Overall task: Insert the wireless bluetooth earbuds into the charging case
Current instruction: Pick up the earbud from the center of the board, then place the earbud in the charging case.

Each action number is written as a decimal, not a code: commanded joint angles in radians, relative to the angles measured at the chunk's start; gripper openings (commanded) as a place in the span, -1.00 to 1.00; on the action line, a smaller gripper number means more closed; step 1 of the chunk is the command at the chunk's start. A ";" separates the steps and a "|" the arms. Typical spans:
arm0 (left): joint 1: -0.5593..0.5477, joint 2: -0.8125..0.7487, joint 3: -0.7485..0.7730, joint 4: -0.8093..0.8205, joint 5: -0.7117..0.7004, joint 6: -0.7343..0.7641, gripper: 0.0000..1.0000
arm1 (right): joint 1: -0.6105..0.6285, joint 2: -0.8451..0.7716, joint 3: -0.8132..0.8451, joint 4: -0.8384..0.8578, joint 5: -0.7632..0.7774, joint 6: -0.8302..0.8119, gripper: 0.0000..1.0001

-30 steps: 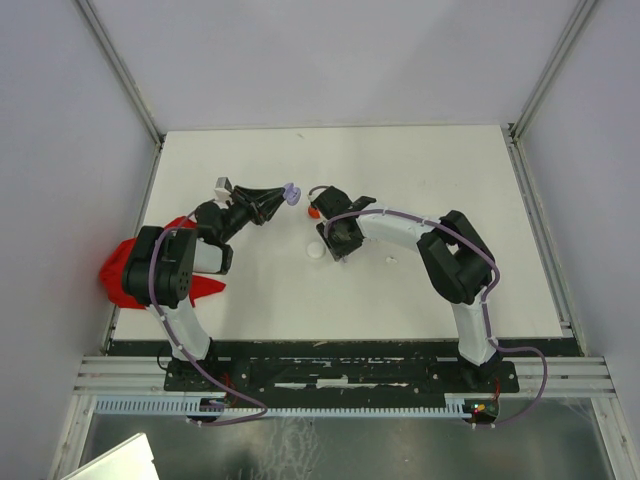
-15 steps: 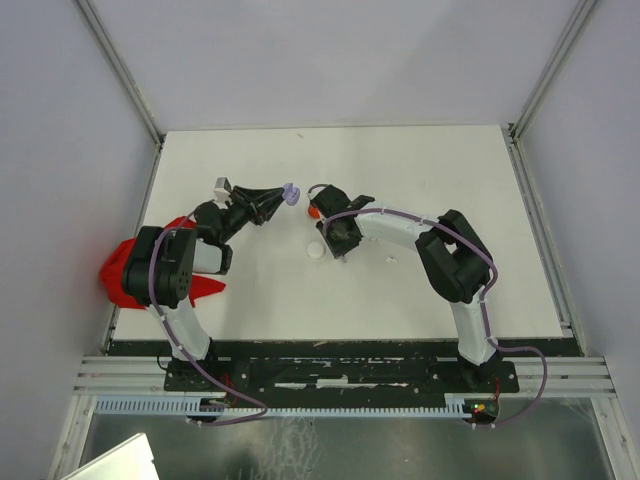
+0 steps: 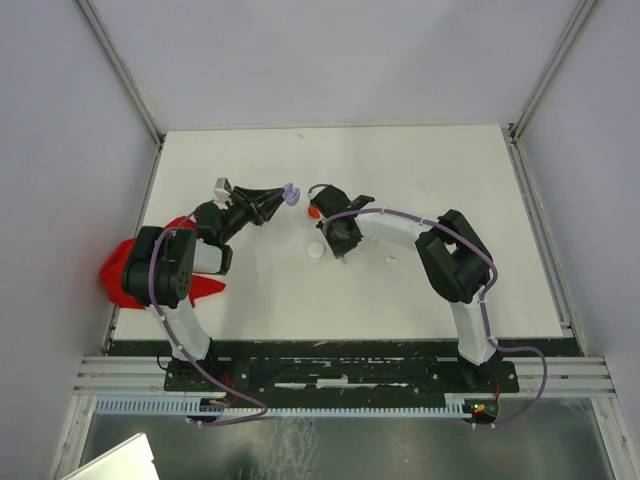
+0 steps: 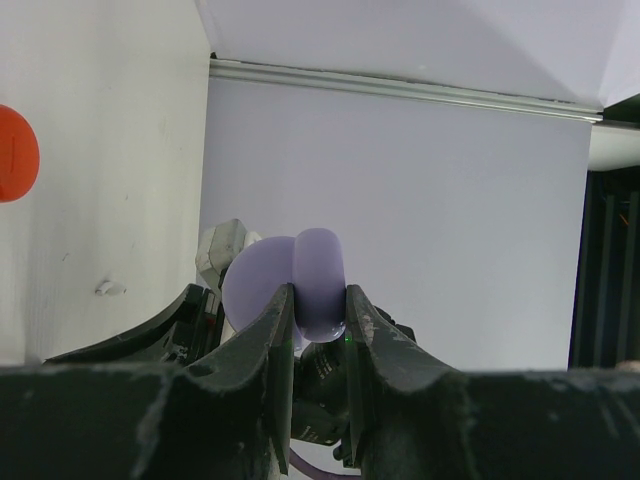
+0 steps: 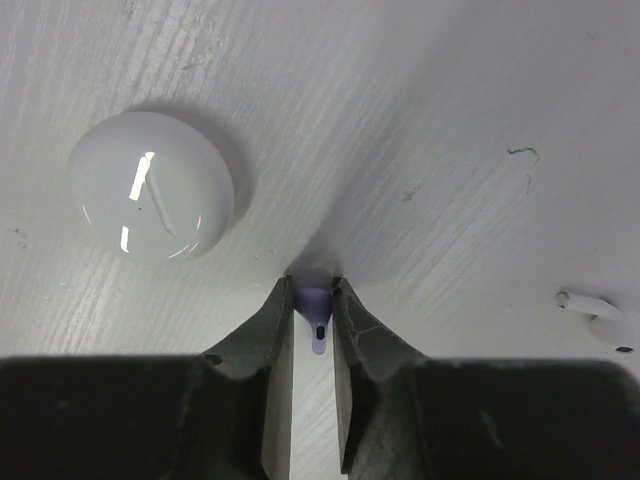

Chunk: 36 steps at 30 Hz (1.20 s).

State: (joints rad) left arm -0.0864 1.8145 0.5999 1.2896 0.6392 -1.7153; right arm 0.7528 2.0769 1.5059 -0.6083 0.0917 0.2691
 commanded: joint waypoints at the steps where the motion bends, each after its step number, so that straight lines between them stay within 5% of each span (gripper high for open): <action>1: 0.005 -0.030 0.001 0.063 0.026 0.022 -0.94 | 0.002 0.012 0.015 -0.014 0.033 0.012 -0.68; 4: 0.005 -0.029 0.003 0.059 0.027 0.024 -0.94 | -0.001 0.005 0.024 -0.015 0.041 0.009 -0.85; 13: 0.004 -0.036 0.005 0.037 0.022 0.034 -0.94 | -0.028 -0.184 -0.051 0.175 0.049 -0.029 -0.95; 25: -0.078 -0.024 0.037 -0.034 0.000 0.024 -0.94 | -0.075 -0.505 -0.317 0.751 -0.116 -0.153 -0.95; 36: -0.164 0.044 0.089 -0.013 0.020 -0.062 -0.94 | -0.083 -0.529 -0.513 1.203 -0.264 -0.195 -0.98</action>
State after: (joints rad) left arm -0.2287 1.8431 0.6502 1.2301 0.6384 -1.7317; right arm 0.6739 1.5570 1.0241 0.3386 -0.0982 0.1081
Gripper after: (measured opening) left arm 0.295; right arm 0.108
